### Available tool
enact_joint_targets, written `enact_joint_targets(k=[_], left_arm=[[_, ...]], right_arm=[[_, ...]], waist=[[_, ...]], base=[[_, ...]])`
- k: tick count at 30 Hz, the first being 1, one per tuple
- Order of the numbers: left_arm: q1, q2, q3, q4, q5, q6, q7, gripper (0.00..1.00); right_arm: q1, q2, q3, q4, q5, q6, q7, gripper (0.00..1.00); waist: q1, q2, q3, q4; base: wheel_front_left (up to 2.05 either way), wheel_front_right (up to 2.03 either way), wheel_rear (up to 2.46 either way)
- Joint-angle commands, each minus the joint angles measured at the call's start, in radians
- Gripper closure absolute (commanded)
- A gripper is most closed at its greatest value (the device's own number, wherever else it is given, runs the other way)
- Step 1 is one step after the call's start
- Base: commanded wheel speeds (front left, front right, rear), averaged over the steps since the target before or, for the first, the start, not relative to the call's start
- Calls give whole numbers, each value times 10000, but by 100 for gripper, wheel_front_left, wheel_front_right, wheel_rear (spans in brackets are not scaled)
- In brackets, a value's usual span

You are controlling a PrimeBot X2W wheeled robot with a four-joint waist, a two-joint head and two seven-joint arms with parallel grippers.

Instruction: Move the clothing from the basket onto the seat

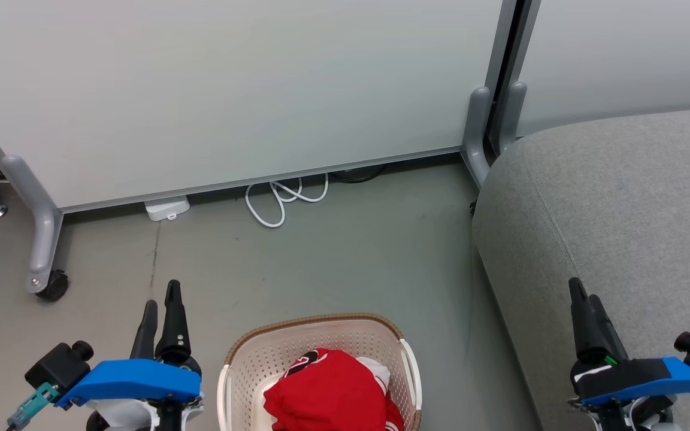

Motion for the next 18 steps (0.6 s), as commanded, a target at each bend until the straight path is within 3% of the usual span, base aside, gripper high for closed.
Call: enact_joint_targets(k=[1,18], left_arm=[[-283,80,-82,-105,355,-38,-99,0],[-390,90,-347,46,2559,-60,-614,0]], right_arm=[[-307,-86,33,-135,-338,13,-98,0],[-404,-103,177,-16,-2459,17,-609,0]], waist=[[-1,0,5,1],[-1,0,37,58]], base=[[0,0,0],[0,0,0]])
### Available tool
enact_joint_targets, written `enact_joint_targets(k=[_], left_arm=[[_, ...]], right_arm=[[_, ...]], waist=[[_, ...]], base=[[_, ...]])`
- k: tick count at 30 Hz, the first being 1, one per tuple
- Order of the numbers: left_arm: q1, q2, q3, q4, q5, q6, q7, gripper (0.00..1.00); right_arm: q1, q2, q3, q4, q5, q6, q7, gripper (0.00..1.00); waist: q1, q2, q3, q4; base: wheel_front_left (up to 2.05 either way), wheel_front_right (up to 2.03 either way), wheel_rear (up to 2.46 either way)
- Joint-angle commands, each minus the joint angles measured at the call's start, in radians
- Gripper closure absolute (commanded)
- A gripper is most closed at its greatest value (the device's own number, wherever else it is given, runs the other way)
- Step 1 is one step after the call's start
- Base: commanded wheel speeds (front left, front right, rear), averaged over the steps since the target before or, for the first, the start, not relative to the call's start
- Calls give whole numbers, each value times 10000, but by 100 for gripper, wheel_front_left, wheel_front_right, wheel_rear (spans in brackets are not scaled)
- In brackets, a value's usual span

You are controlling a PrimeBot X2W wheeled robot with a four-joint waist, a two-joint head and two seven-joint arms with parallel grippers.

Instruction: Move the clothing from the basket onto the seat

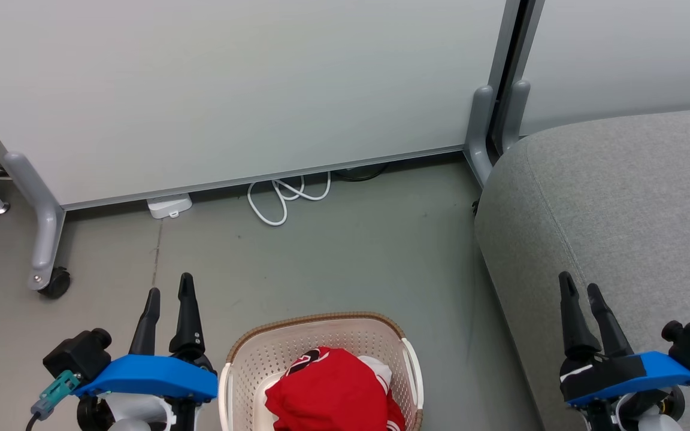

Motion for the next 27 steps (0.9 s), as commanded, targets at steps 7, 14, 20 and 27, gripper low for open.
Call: enact_joint_targets(k=[7,14,20,27], left_arm=[[-283,75,-147,82,878,-65,-280,0],[-313,77,-252,167,1463,-67,-456,0],[-340,78,-302,271,1954,-67,-604,0],[-359,82,-344,382,2458,-45,-751,0]], right_arm=[[-262,-89,52,-25,-971,18,-266,0],[-281,-94,60,48,-1747,20,-437,0],[-275,-98,111,88,-2321,21,-585,0],[-321,-104,149,157,-2926,22,-732,0]], waist=[[-1,0,11,26],[-1,0,3,57],[-1,0,-6,61],[-1,0,-14,62]], base=[[0,0,0],[0,0,0],[0,0,0],[0,0,0]])
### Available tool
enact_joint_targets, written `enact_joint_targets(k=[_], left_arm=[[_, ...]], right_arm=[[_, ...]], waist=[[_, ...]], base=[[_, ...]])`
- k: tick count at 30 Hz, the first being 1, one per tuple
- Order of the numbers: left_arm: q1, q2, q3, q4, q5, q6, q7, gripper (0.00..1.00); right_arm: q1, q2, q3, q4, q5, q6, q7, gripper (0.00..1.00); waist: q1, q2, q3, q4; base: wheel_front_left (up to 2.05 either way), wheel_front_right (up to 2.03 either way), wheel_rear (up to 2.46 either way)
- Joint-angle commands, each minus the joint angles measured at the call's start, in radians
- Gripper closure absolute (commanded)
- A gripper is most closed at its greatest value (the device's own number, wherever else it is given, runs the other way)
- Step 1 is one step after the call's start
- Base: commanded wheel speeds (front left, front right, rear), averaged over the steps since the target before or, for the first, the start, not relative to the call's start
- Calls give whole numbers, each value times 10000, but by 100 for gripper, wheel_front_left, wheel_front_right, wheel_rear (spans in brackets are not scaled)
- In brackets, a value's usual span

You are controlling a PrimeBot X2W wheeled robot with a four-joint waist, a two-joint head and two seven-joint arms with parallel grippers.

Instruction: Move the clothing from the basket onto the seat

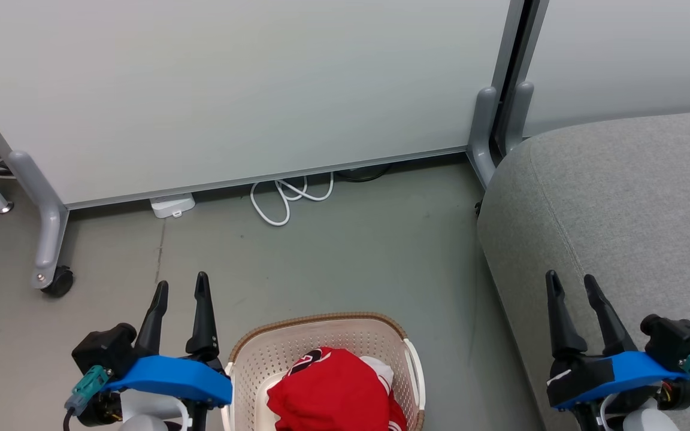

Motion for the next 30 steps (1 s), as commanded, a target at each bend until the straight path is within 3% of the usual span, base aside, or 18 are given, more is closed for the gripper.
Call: enact_joint_targets(k=[1,30], left_arm=[[-190,56,-54,-11,232,-29,-94,0],[-329,58,-366,856,1261,-20,-636,0]], right_arm=[[-174,-77,26,-20,-267,18,-89,0],[-152,-90,125,401,-2313,15,-628,0]], waist=[[0,0,-1,-2],[0,0,-124,94]], base=[[0,0,0],[0,0,0]])
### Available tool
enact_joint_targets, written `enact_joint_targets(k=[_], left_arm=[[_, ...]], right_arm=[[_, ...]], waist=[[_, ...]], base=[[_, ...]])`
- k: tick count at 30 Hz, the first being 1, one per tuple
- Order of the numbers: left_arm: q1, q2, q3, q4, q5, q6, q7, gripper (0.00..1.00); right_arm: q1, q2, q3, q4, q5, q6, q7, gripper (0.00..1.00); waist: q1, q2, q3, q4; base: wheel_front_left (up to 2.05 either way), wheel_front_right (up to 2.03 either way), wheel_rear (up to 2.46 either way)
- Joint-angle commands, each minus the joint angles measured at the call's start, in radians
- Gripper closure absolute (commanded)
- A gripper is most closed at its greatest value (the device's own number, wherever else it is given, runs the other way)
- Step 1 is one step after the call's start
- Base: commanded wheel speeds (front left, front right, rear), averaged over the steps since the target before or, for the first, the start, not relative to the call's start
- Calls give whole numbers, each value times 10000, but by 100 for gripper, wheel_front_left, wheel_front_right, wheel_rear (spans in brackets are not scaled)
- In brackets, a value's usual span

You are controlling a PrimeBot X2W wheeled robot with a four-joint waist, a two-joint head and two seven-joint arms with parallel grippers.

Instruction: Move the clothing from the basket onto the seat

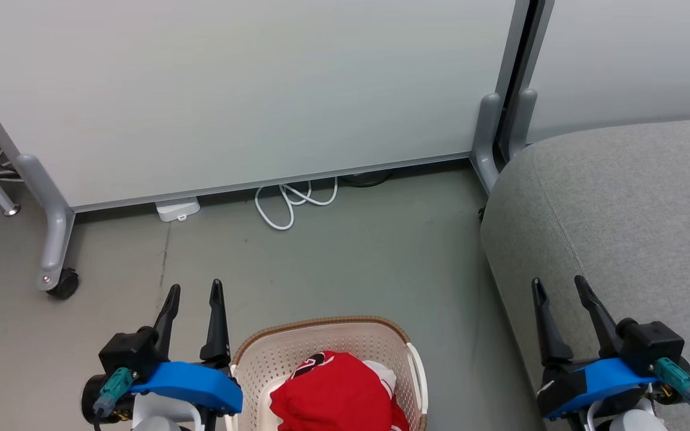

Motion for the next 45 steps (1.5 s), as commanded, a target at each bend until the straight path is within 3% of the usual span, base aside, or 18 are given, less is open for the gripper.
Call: enact_joint_targets(k=[1,35,45], left_arm=[[-98,32,-50,27,174,-38,-69,0],[-5,31,-67,228,-8,-7,-116,0],[-173,92,53,466,159,-98,-114,0]], right_arm=[[-69,-59,-4,15,-170,4,-78,0],[38,-60,-36,74,-173,4,-126,0],[-223,-58,347,-119,8,3,-125,0]], waist=[[0,0,-11,7],[0,0,-78,3],[0,0,451,-619]], base=[[0,0,0],[0,0,0],[0,0,0]])
